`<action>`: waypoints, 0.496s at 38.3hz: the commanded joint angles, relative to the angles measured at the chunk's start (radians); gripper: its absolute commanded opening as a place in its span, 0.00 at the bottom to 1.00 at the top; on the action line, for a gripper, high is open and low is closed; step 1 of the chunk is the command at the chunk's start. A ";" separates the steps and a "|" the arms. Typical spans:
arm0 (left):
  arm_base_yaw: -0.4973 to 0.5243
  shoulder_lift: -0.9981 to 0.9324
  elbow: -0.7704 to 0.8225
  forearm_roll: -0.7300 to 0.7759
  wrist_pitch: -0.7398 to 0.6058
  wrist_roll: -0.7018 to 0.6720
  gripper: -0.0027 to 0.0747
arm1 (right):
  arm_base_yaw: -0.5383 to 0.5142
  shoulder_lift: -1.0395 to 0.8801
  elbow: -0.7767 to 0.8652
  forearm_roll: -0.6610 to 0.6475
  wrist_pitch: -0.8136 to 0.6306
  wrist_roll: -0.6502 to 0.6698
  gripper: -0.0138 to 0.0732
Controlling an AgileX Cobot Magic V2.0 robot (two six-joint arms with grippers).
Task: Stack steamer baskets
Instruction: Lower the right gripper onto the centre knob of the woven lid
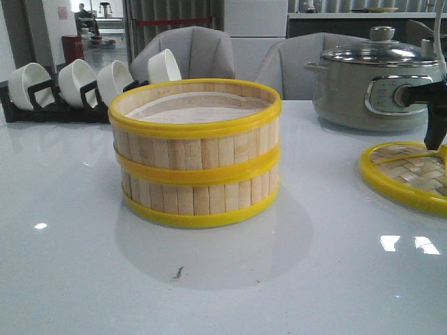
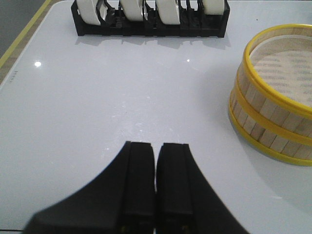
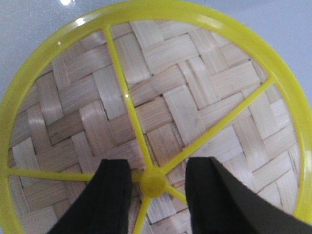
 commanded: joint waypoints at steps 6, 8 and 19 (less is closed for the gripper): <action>0.004 0.002 -0.027 0.007 -0.075 -0.009 0.15 | -0.006 -0.044 -0.038 -0.016 -0.030 -0.006 0.59; 0.004 0.002 -0.027 0.007 -0.075 -0.009 0.15 | -0.006 -0.042 -0.038 -0.016 -0.030 -0.006 0.58; 0.004 0.002 -0.027 0.007 -0.075 -0.009 0.15 | -0.006 -0.020 -0.038 -0.016 -0.025 -0.006 0.54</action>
